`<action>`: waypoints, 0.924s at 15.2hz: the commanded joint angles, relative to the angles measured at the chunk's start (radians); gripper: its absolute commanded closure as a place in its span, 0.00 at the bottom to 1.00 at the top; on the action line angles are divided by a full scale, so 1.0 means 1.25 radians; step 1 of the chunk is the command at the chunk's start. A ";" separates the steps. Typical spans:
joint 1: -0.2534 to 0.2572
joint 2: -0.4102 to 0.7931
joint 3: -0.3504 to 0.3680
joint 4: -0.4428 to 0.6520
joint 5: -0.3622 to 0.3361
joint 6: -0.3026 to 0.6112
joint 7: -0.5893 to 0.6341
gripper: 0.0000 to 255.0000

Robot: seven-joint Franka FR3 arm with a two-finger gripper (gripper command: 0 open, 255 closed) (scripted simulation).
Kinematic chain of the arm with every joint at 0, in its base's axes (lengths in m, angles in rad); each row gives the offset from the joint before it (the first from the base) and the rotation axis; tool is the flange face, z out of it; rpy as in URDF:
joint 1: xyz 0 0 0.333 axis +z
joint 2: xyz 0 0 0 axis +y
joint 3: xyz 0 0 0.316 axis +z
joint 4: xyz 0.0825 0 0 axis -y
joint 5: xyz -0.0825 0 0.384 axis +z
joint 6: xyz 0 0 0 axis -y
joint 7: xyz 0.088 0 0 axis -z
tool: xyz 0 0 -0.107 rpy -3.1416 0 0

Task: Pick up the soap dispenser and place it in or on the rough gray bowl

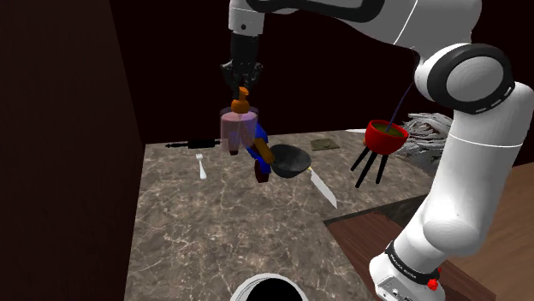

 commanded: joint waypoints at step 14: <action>-0.175 -0.241 -0.120 -0.206 0.080 -0.021 -0.282 1.00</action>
